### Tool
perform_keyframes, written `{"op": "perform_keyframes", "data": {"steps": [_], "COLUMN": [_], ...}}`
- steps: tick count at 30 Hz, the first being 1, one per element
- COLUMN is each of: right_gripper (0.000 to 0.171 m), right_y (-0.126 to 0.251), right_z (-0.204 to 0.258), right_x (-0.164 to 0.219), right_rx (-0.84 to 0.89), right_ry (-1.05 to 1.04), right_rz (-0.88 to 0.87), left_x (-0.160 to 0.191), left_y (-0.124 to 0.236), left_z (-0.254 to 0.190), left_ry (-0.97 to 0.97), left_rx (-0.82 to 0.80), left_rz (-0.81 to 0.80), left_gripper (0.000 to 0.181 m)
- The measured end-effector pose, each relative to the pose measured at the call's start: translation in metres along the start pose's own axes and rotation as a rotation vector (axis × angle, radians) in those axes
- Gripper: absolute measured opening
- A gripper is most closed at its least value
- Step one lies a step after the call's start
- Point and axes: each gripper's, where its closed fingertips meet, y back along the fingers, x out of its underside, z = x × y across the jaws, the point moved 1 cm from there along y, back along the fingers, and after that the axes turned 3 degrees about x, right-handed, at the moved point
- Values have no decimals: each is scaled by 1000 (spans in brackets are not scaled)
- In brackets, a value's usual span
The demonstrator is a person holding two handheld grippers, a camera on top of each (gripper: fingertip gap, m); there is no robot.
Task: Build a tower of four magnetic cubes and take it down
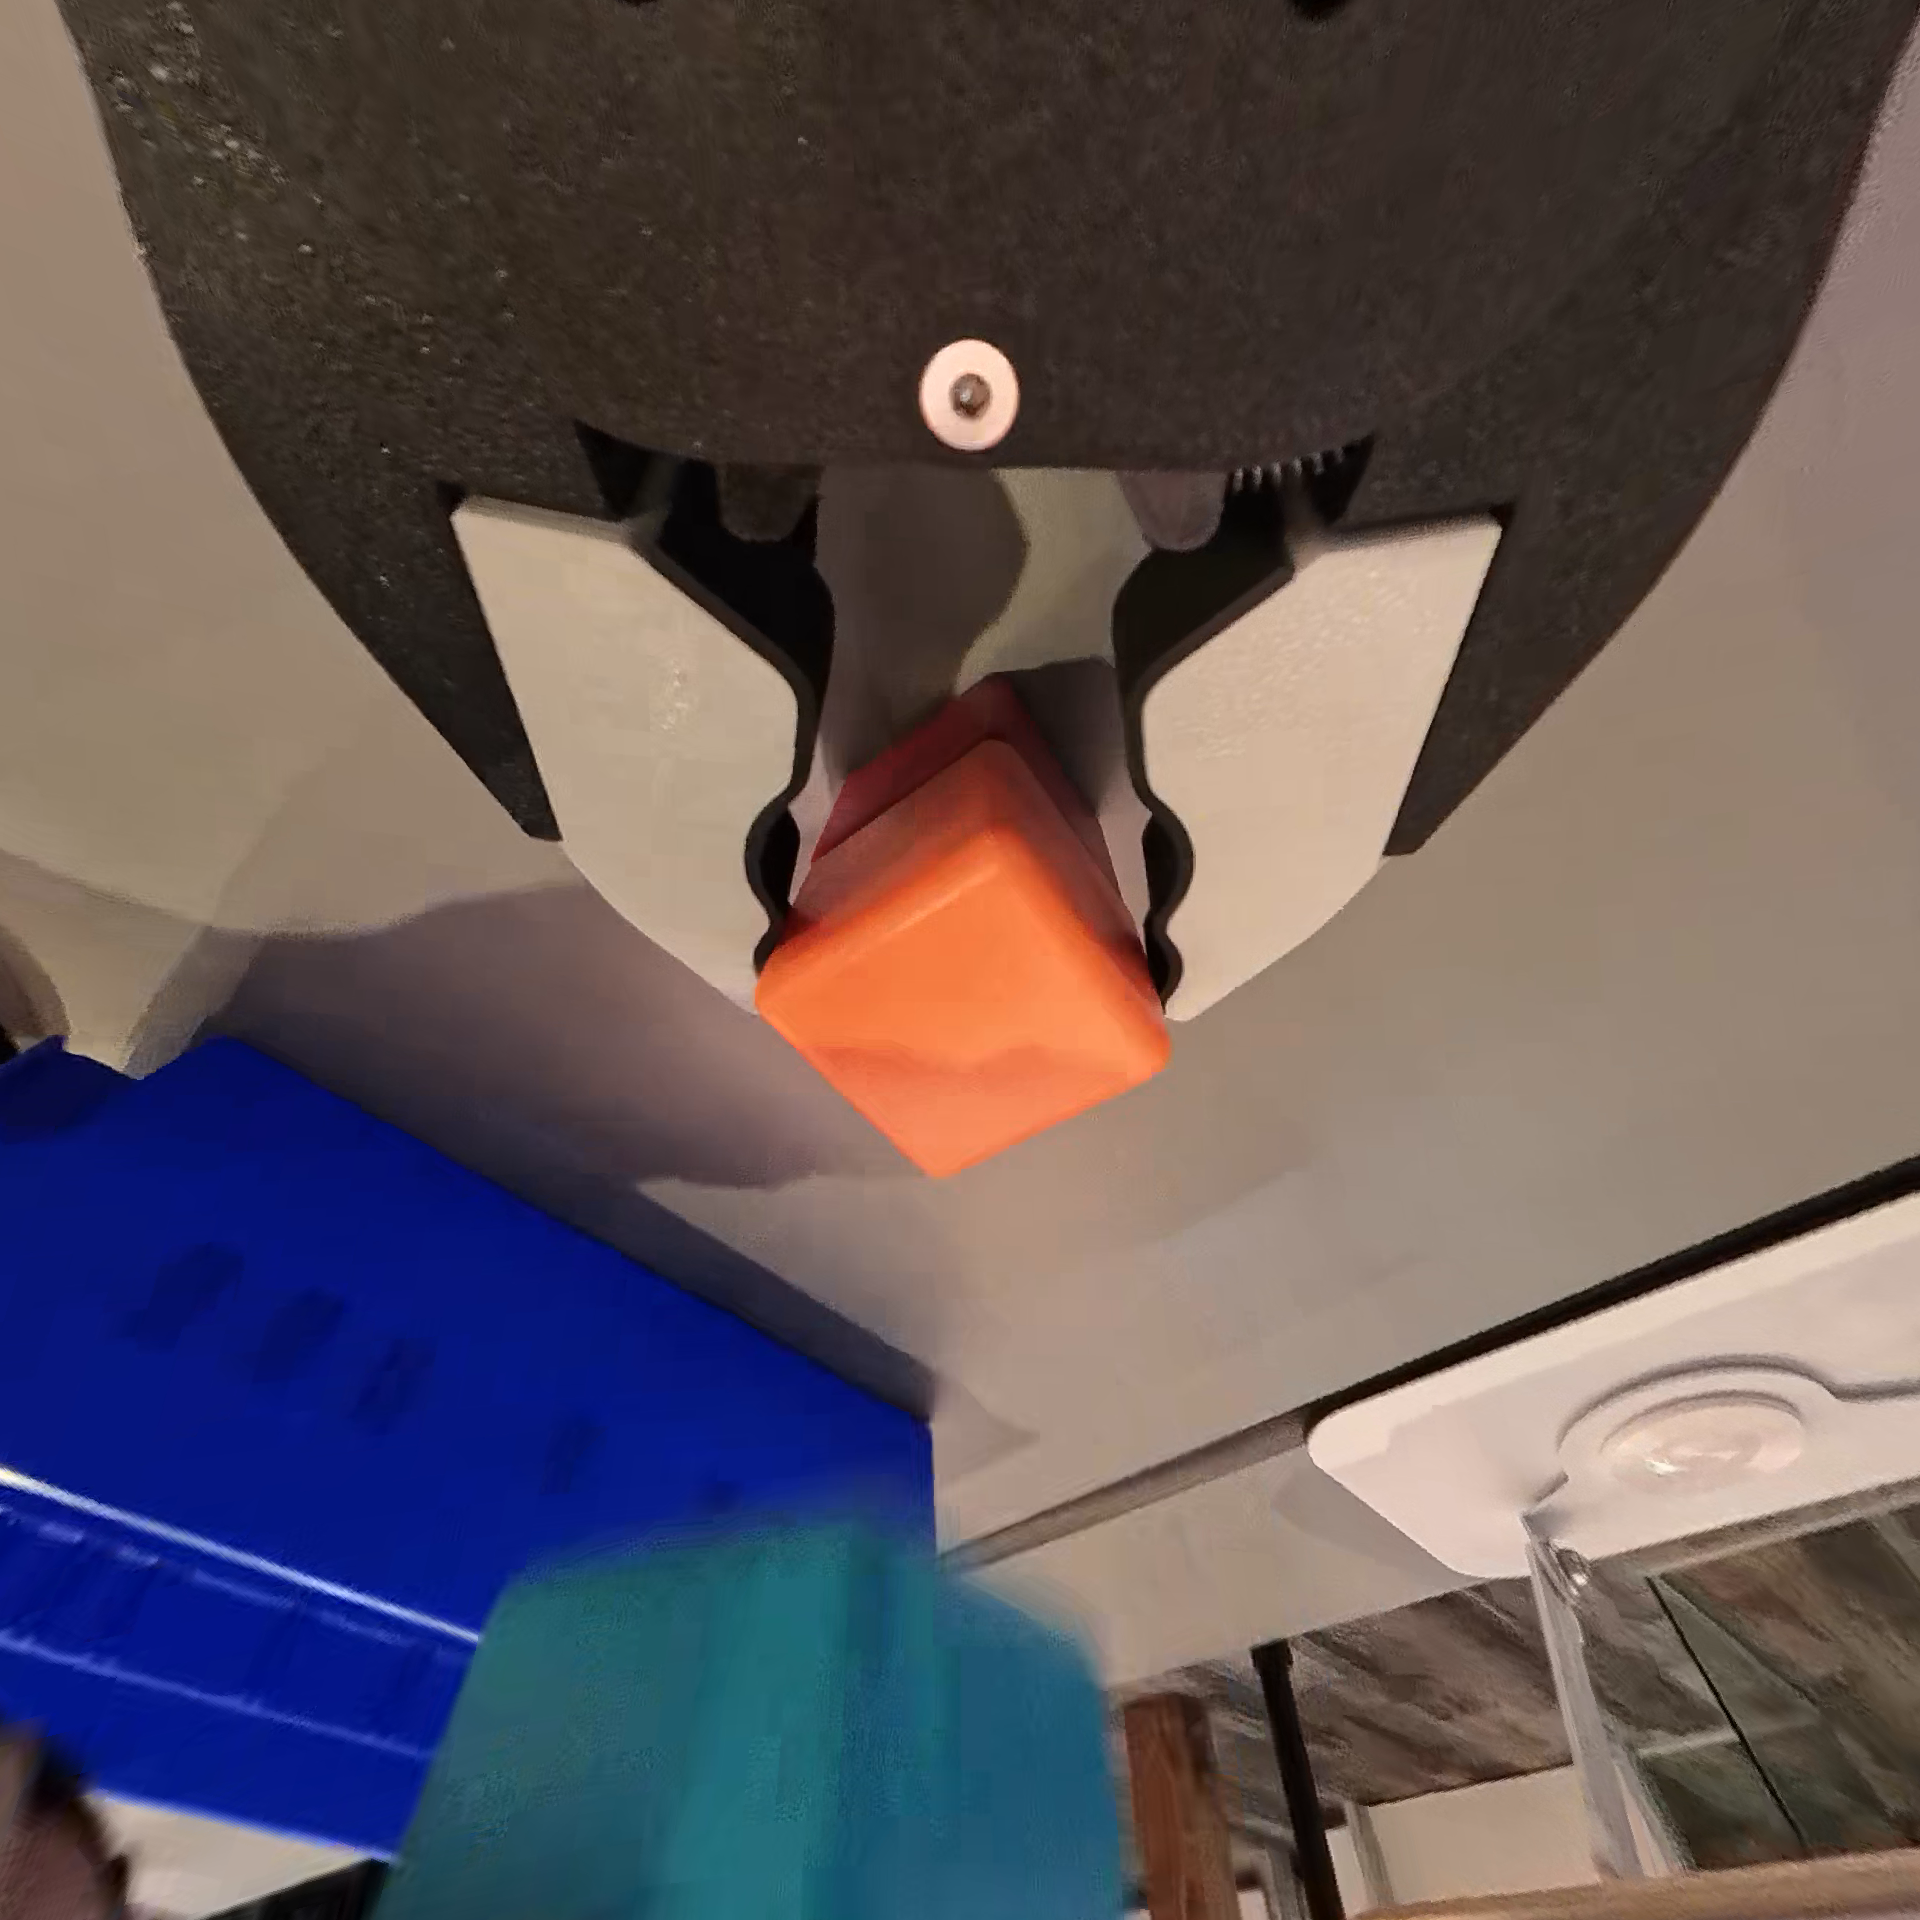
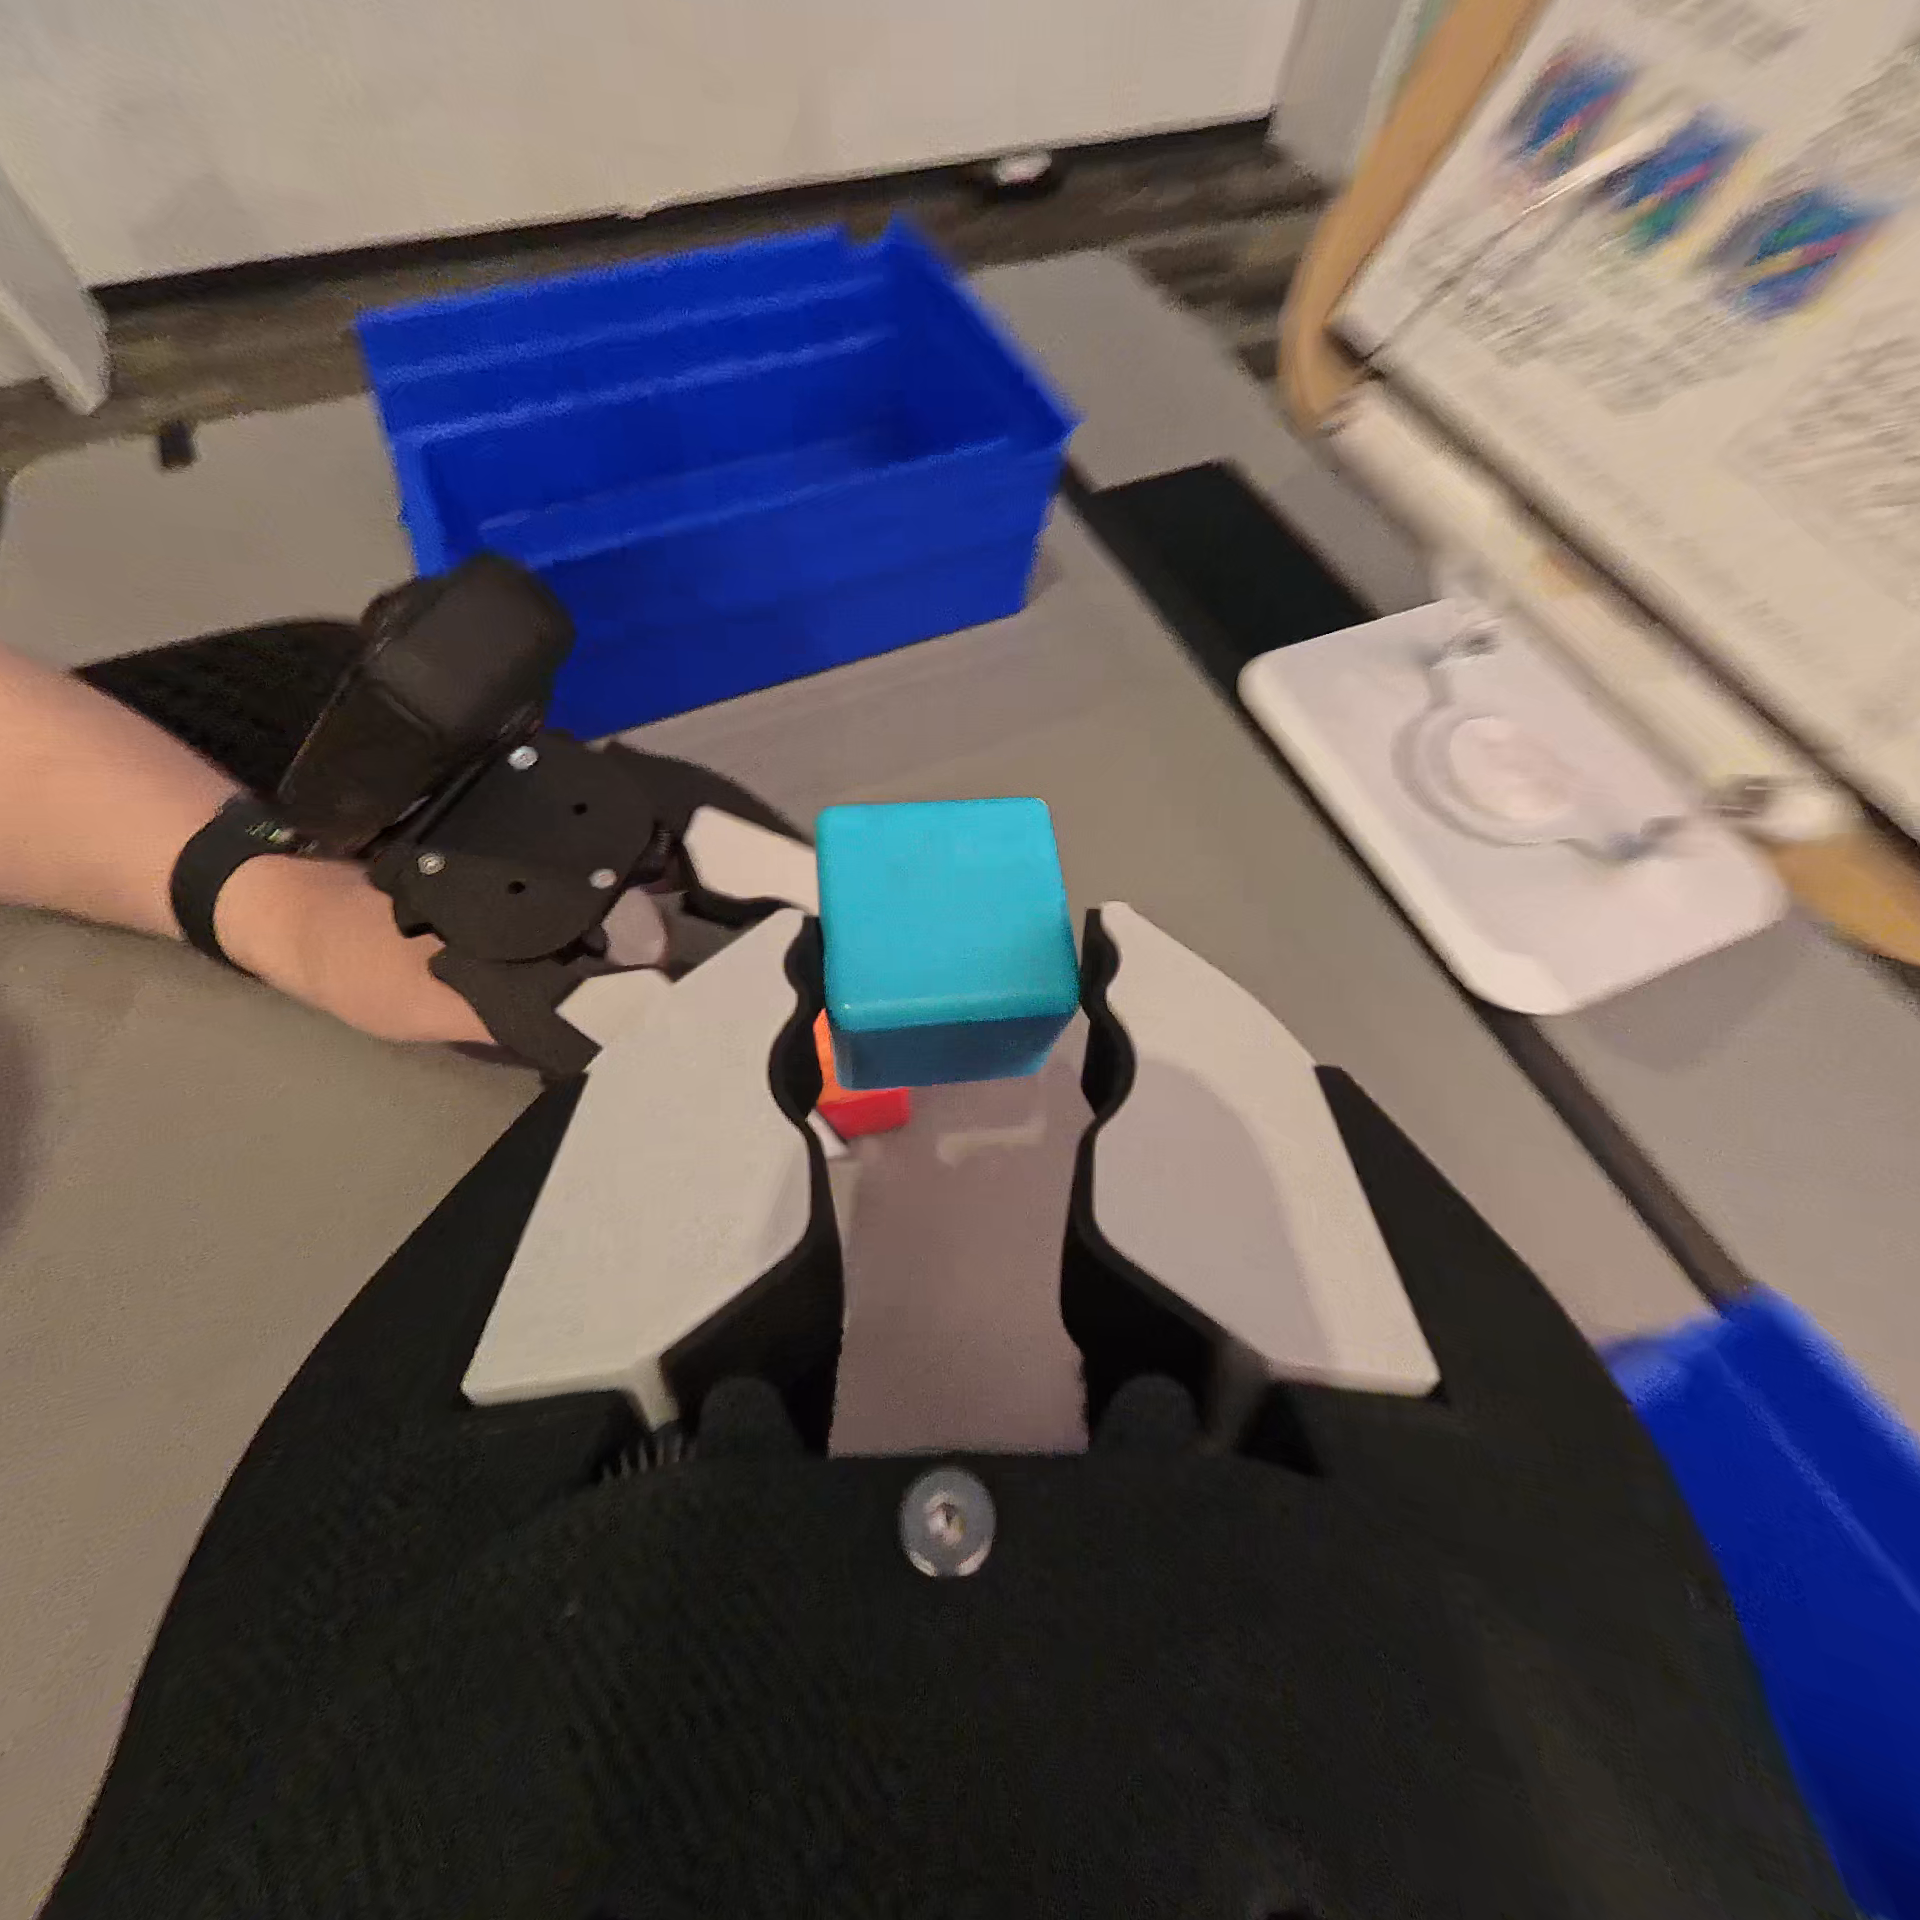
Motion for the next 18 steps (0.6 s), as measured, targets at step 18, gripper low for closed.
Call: {"op": "perform_keyframes", "data": {"steps": [18], "right_gripper": [49], "right_y": [41], "right_z": [-174], "right_x": [184], "right_rx": [497], "right_ry": [-397], "right_rz": [343], "left_x": [0], "left_y": [0], "left_z": [-2], "left_ry": [-12], "left_rx": [13], "left_rz": [4], "left_gripper": [65]}}
